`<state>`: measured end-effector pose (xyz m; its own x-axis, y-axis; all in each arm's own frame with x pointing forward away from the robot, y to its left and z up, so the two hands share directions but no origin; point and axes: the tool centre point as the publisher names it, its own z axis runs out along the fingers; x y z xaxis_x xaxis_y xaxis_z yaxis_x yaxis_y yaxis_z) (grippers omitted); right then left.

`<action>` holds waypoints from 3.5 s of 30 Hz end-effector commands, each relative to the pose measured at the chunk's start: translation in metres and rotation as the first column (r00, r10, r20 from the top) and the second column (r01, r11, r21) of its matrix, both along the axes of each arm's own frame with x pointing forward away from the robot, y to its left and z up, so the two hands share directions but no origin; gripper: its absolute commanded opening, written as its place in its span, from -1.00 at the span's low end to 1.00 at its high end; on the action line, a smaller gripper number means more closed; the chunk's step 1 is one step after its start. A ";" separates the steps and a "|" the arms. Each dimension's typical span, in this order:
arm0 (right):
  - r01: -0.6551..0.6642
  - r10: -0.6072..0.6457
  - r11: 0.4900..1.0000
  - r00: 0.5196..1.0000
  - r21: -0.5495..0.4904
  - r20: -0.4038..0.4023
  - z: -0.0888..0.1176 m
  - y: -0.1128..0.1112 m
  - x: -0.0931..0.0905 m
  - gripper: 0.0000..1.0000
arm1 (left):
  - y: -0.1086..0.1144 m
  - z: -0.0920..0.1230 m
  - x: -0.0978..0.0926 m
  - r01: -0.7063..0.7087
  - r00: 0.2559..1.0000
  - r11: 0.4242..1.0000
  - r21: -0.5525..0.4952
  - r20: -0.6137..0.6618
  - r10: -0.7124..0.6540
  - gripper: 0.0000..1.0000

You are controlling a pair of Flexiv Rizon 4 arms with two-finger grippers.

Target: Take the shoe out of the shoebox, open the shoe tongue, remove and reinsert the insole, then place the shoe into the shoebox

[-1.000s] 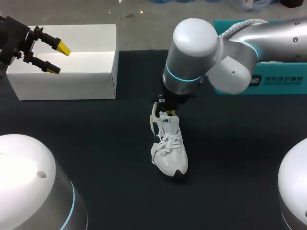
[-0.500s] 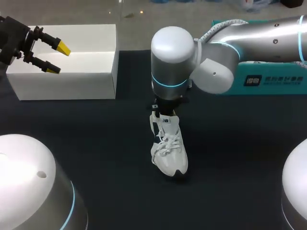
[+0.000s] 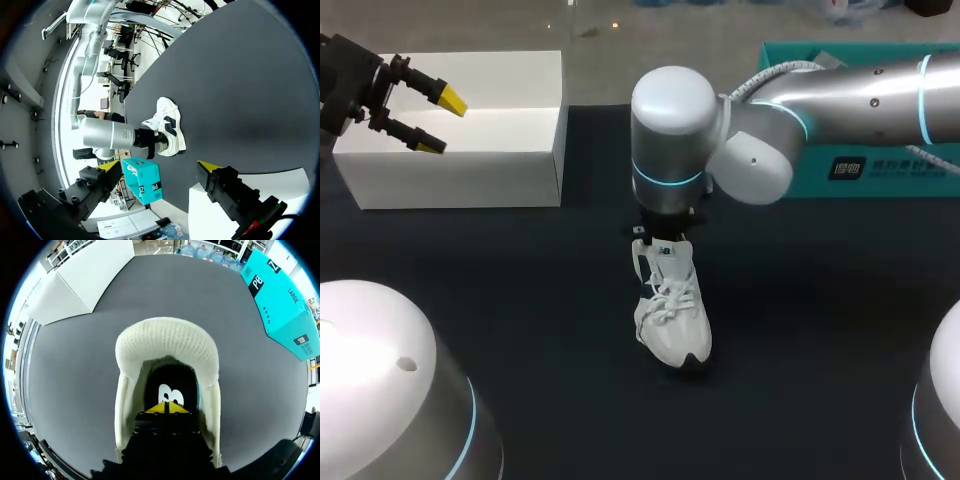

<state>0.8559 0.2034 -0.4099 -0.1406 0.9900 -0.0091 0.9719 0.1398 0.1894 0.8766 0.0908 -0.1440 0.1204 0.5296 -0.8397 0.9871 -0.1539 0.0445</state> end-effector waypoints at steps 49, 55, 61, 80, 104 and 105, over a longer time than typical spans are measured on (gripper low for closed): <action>0.026 -0.031 0.999 0.991 -0.040 -0.128 0.037 -0.016 -0.003 -1.00 | 0.000 0.001 0.000 0.000 1.000 1.000 0.004 0.000 0.000 1.00; 0.034 -0.041 0.999 0.983 -0.042 -0.182 0.013 -0.018 -0.016 -1.00 | 0.000 0.001 0.000 0.000 1.000 1.000 0.004 0.000 0.000 1.00; 0.033 -0.047 0.997 0.975 -0.070 -0.219 -0.009 -0.019 -0.023 -1.00 | 0.000 0.001 0.000 0.000 1.000 1.000 0.004 0.000 0.000 1.00; 0.035 -0.075 0.993 0.918 -0.109 -0.390 0.060 -0.015 -0.028 -1.00 | 0.000 0.001 0.000 0.000 1.000 1.000 0.004 0.000 0.000 1.00; 0.076 -0.118 0.991 0.887 -0.111 -0.447 0.059 -0.013 -0.044 1.00 | 0.000 0.001 0.000 0.000 1.000 1.000 0.004 0.000 0.000 1.00; 0.078 -0.120 0.991 0.887 -0.111 -0.446 0.058 -0.014 -0.044 1.00 | 0.000 0.001 0.000 0.000 1.000 1.000 0.004 0.000 0.000 1.00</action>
<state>0.8137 0.1914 -0.3497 -0.0555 0.9967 -0.0590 0.9579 0.0364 -0.2849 0.8766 0.0908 -0.1440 0.1204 0.5295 -0.8397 0.9871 -0.1538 0.0445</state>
